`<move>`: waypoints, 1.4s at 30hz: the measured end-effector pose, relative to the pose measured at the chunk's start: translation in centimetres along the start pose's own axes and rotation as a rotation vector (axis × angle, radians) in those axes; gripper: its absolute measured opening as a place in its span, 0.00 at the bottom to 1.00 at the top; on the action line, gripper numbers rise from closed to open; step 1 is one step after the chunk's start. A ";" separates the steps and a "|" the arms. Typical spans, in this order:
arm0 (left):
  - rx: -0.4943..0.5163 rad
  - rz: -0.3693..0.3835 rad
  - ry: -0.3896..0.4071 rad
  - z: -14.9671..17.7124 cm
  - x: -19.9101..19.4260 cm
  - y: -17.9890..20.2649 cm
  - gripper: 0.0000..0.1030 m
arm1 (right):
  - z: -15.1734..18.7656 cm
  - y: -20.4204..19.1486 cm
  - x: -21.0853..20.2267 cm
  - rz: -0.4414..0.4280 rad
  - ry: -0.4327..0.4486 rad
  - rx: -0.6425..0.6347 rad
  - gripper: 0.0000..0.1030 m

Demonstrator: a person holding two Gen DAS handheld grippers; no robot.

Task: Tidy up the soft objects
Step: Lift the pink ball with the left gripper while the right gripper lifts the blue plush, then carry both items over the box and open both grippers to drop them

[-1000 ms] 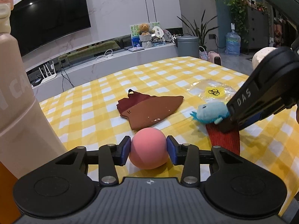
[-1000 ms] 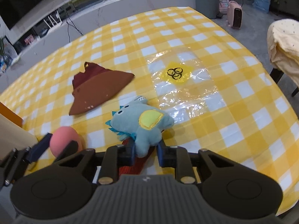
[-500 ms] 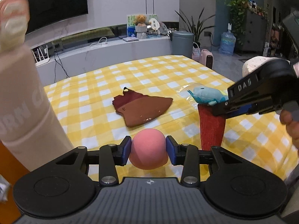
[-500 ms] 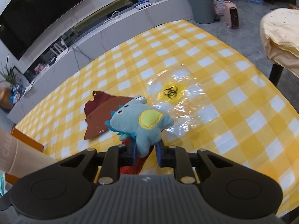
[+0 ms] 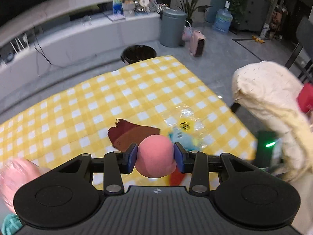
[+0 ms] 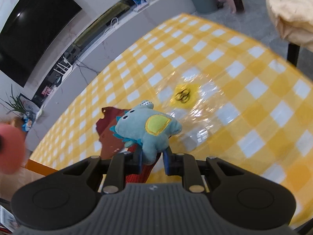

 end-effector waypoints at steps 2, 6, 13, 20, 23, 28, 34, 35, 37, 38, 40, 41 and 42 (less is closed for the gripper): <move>-0.036 0.019 -0.022 -1.4 -1.8 -1.6 0.44 | -0.5 -0.1 0.9 -0.030 -0.047 0.055 0.18; -0.147 0.051 -0.042 -3.4 -4.4 -6.1 0.44 | -2.9 -3.2 2.1 -0.022 -0.098 0.062 0.18; -0.331 0.043 -0.011 -3.9 -6.4 -15.1 0.44 | -8.7 -14.8 1.8 0.032 -0.107 -0.065 0.18; -0.437 -0.019 -0.008 -0.5 -7.3 -23.1 0.44 | -11.6 -26.3 2.1 0.099 -0.135 -0.160 0.18; -0.486 -0.056 -0.010 1.7 -7.0 -26.7 0.44 | -11.3 -31.4 1.9 0.112 -0.138 -0.227 0.18; -0.569 -0.067 -0.010 6.8 -5.8 -31.8 0.44 | -6.9 -40.2 0.6 -0.009 -0.194 -0.379 0.18; -0.526 -0.106 0.041 11.4 -3.5 -34.4 0.44 | 2.3 -46.8 1.2 0.051 -0.293 -0.660 0.18; -0.522 -0.111 0.041 12.0 -2.9 -34.5 0.44 | 3.6 -47.4 1.6 0.078 -0.299 -0.693 0.18; -0.508 -0.123 0.037 12.8 -1.6 -34.5 0.44 | 6.3 -47.7 2.8 0.129 -0.301 -0.753 0.18; -0.497 -0.129 0.036 13.2 -0.9 -34.3 0.44 | 7.5 -47.8 3.5 0.150 -0.291 -0.774 0.18; -0.477 -0.133 0.038 13.5 -0.1 -33.6 0.44 | 9.3 -47.2 4.9 0.204 -0.272 -0.824 0.18; -0.468 -0.135 0.038 13.9 0.1 -33.3 0.44 | 9.9 -47.0 5.9 0.227 -0.279 -0.841 0.18; -0.455 -0.136 0.037 14.0 0.6 -32.9 0.44 | 10.5 -46.4 6.8 0.248 -0.286 -0.855 0.18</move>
Point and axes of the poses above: each gripper's, at about its wrist camera, not at the fingertips, and x roughly the way its jaws point, y to its right, z to its underside, the point moved 4 cm from there along x, roughly the way its jaws point, and after that the axes turned 15 degrees about -y, right-handed, at the moved point
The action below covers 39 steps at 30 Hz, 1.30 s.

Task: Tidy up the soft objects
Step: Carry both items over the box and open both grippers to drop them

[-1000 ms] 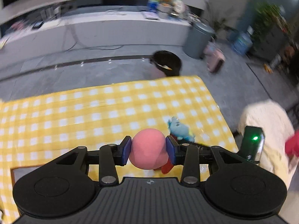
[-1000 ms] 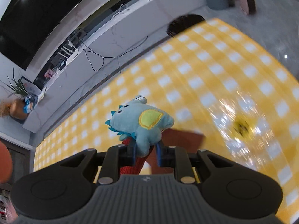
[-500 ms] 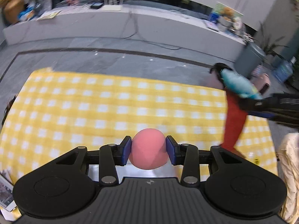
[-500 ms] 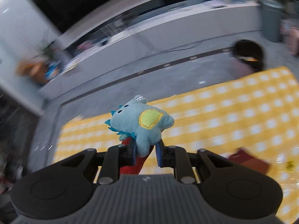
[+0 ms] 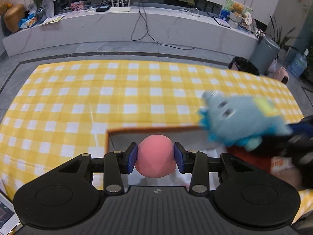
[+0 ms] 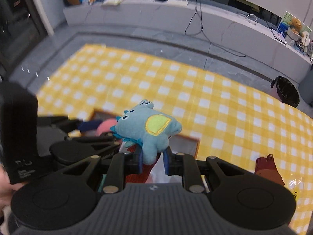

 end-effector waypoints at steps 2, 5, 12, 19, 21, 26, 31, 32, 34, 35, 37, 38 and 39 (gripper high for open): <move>0.020 -0.004 0.005 0.9 0.3 0.1 0.44 | 0.4 -0.2 2.1 0.043 -0.030 -0.022 0.17; 0.014 -0.017 -0.010 1.6 1.6 0.0 0.44 | 0.9 -0.1 3.8 0.100 -0.041 -0.029 0.17; 0.046 -0.100 0.012 2.2 2.8 0.3 0.45 | 0.9 -0.7 5.4 0.129 -0.051 -0.067 0.17; -0.014 -0.128 0.053 1.8 2.3 -0.2 0.80 | 0.9 -0.3 5.8 0.136 -0.055 -0.065 0.17; -0.005 -0.140 0.046 1.8 2.3 0.0 0.84 | 1.0 -0.3 6.2 0.138 -0.060 -0.066 0.17; -0.028 -0.137 0.089 2.0 1.4 -0.2 0.88 | 1.0 -0.4 7.1 0.151 -0.076 -0.074 0.16; -0.088 -0.057 0.091 1.6 0.3 -1.3 0.90 | 1.0 -0.3 8.4 0.166 -0.107 -0.084 0.16; -0.093 -0.046 0.096 1.7 0.0 -1.5 0.90 | 1.0 -0.3 8.7 0.166 -0.115 -0.086 0.09; -0.089 -0.036 0.105 1.7 -0.4 -1.9 0.90 | 1.2 -0.4 9.4 0.159 -0.149 -0.096 0.09; -0.082 -0.029 0.109 1.6 -0.7 -2.0 0.90 | 1.3 -0.6 9.8 0.157 -0.168 -0.104 0.09; -0.079 -0.027 0.120 1.7 -1.1 -2.1 0.90 | 1.6 -1.0 10.5 0.167 -0.208 -0.132 0.09; -0.079 -0.028 0.124 1.7 -1.3 -2.1 0.90 | 1.7 -1.1 10.8 0.171 -0.223 -0.136 0.09; -0.077 -0.023 0.127 1.8 -1.5 -2.1 0.90 | 1.8 -1.1 11.2 0.176 -0.240 -0.132 0.09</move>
Point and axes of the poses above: each gripper's, at about its wrist camera, not at the fingertips, and x roughly the way its jaws point, y to its right, z to its underside, the point moved 4 cm from there along x, roughly the way its jaws point, and after that the axes turned 15 degrees about -y, right-handed, at the moved point
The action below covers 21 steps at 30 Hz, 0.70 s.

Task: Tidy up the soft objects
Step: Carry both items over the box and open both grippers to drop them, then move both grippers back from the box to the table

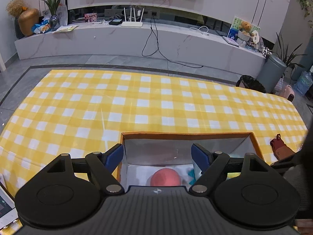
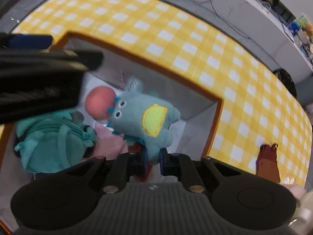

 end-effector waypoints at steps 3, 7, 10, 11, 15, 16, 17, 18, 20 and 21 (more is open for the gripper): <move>0.001 0.020 0.004 0.2 -0.5 -0.3 0.90 | 0.2 -0.3 0.6 -0.005 -0.030 -0.009 0.10; 0.007 0.015 0.026 0.1 -1.0 -0.6 0.90 | 1.0 -0.8 -0.4 -0.014 0.001 -0.047 0.26; -0.008 -0.006 0.045 -0.2 -1.5 -1.0 0.90 | 1.1 -0.8 -1.6 -0.036 0.041 -0.052 0.72; -0.012 -0.017 0.048 -0.4 -1.6 -1.2 0.90 | 1.2 -0.7 -2.1 -0.055 0.055 -0.056 0.73; -0.027 -0.045 0.042 -0.7 -2.7 -1.8 0.90 | 1.7 -1.0 -4.0 -0.080 0.122 -0.085 0.77; -0.030 -0.044 0.046 -0.8 -3.1 -2.0 0.90 | 1.9 -1.0 -4.8 -0.100 0.152 -0.092 0.78; -0.035 -0.047 0.053 -0.8 -3.7 -2.0 0.90 | 2.1 -1.1 -5.6 -0.115 0.182 -0.100 0.78; -0.039 -0.047 0.061 -0.8 -4.3 -2.0 0.90 | 2.4 -1.2 -6.7 -0.131 0.217 -0.112 0.78; -0.034 -0.029 0.067 -0.9 -5.5 -1.8 0.90 | 3.5 -0.9 -9.7 -0.167 0.314 -0.126 0.80; -0.030 -0.022 0.064 -1.0 -6.2 -1.6 0.90 | 3.9 -0.6 -11.2 -0.183 0.366 -0.132 0.81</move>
Point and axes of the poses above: each gripper's, at about its wrist camera, not at the fingertips, and x roughly the way its jaws point, y to its right, z to its underside, the point moved 4 cm from there along x, roughly the way its jaws point, and after that the axes turned 15 degrees about -y, right-handed, at the moved point
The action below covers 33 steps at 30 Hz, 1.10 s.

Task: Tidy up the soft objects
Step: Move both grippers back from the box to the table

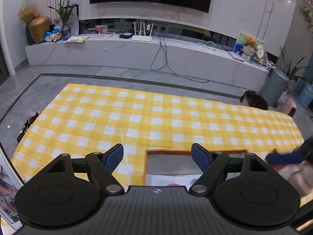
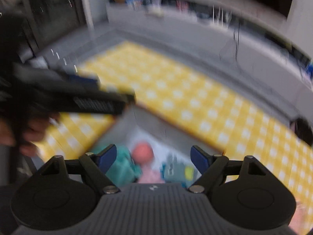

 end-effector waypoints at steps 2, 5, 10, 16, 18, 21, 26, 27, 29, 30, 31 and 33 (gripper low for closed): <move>0.011 -0.015 0.008 -0.2 -2.0 0.7 0.90 | 0.5 0.4 -4.5 -0.004 0.129 0.003 0.88; 0.008 -0.042 0.119 0.1 -6.1 2.4 0.90 | 3.0 2.5 -11.9 0.003 0.361 0.073 0.94; -0.009 0.089 0.267 2.3 -12.2 7.3 0.90 | 10.3 7.6 -20.6 0.113 0.582 0.247 0.96; 0.057 0.312 0.299 7.2 -15.4 14.1 0.91 | 19.8 12.3 -22.7 0.537 0.664 0.410 0.97; 0.104 0.354 0.309 9.1 -15.4 16.2 0.91 | 22.7 13.7 -21.8 0.645 0.661 0.424 0.97; 0.173 0.358 0.319 12.0 -14.2 19.4 0.91 | 26.1 16.2 -18.7 0.683 0.598 0.481 0.97; 0.349 0.308 0.214 16.4 -8.7 24.3 0.91 | 29.6 22.8 -10.8 0.603 0.467 0.654 0.97; 0.375 0.311 0.181 17.2 -7.4 24.9 0.91 | 30.0 23.9 -9.3 0.598 0.442 0.685 0.97; 0.403 0.312 0.163 18.5 -5.2 25.4 0.91 | 31.3 26.2 -6.5 0.607 0.397 0.728 0.97; 0.411 0.305 0.160 19.0 -4.3 25.8 0.91 | 31.8 27.3 -5.0 0.603 0.372 0.744 0.97; 0.417 0.297 0.156 19.5 -3.2 26.0 0.91 | 32.3 28.2 -3.6 0.592 0.346 0.762 0.97; 0.427 0.283 0.151 20.5 -1.5 26.9 0.91 | 33.4 30.0 -1.1 0.556 0.292 0.818 0.97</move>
Point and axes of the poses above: each gripper's, at about its wrist camera, not at the fingertips, and x roughly the way its jaws point, y to its right, z to its underside, the point moved 4 cm from there along x, roughly the way its jaws point, and after that the axes turned 15 degrees about -y, right-handed, at the moved point
